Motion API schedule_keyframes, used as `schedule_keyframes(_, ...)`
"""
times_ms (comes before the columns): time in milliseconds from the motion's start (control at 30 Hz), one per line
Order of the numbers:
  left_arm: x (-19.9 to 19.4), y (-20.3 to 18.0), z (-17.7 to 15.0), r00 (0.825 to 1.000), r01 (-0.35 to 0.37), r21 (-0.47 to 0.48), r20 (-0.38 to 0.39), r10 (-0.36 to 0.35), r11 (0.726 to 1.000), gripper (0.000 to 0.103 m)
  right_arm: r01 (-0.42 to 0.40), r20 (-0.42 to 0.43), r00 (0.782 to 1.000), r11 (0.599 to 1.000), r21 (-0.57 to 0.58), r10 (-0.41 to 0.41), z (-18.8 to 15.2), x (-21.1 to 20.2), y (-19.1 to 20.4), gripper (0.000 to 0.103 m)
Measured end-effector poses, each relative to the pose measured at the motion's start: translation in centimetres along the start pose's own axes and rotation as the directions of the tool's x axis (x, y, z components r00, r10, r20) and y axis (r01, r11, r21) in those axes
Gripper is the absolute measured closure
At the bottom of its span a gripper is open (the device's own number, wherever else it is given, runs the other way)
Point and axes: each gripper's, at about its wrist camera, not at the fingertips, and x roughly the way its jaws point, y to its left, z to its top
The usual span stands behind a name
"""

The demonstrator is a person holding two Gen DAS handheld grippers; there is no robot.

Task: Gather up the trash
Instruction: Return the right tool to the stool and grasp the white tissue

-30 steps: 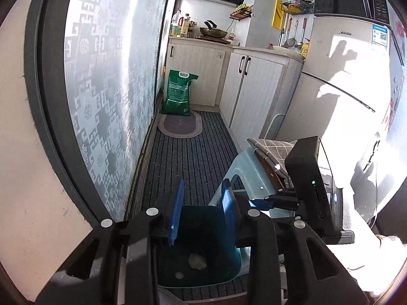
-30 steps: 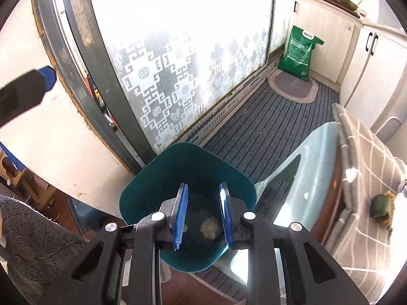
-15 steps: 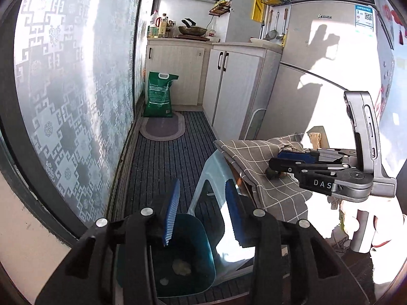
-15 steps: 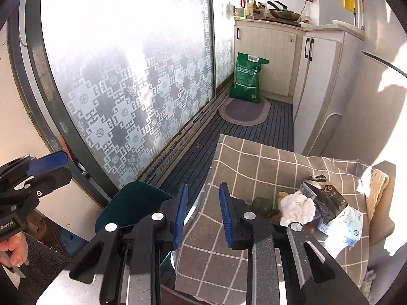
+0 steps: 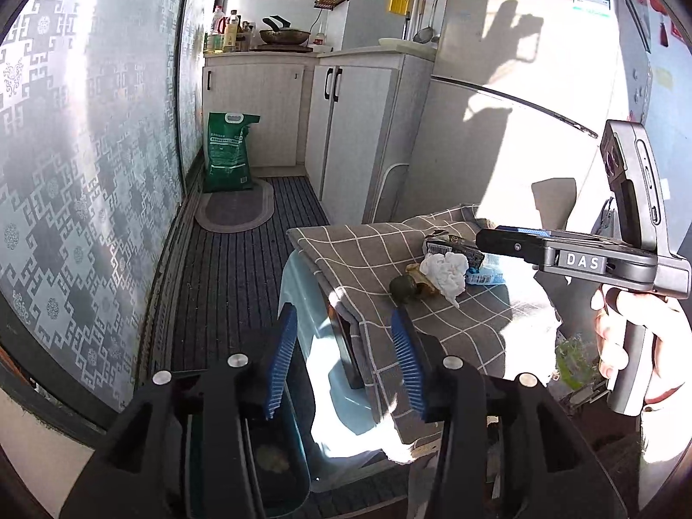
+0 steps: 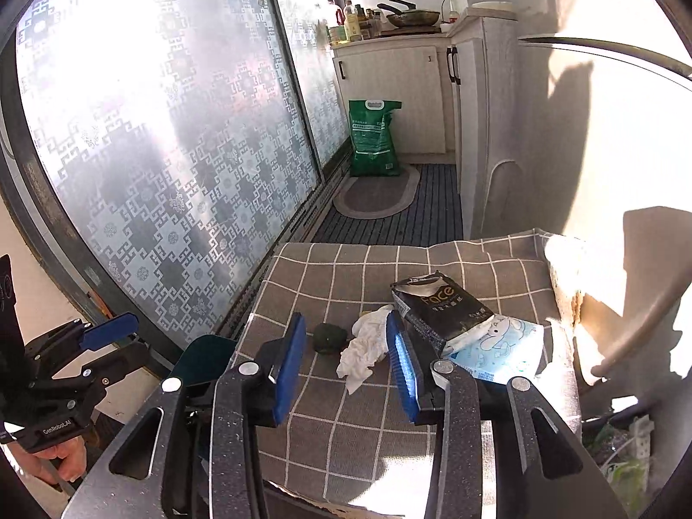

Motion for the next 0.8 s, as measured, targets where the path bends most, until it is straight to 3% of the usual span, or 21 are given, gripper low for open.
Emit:
schedule_keyframes(267,2.5,-1.7,0.3,0.999,0.035,0.002,-0.034,-0.035,0.999,0.05,-0.081,-0.056,0.995,0.989,0.121,0.088,-0.7,2.3,-2.4,0.063)
schedule_keyframes(700,7.5,-3.3,0.5,0.992,0.089,0.007,-0.088,-0.088,0.996,0.048,-0.105,-0.113,0.985,0.969,0.223,0.133,-1.2,6.0,-4.2,0.064)
schedule_keyframes(800,8.6,-3.7,0.6,0.991,0.088,0.016,-0.1,-0.086,0.996,0.048,-0.115,-0.113,0.983,0.967,0.225,0.143,-1.2,6.3,-4.4,0.077)
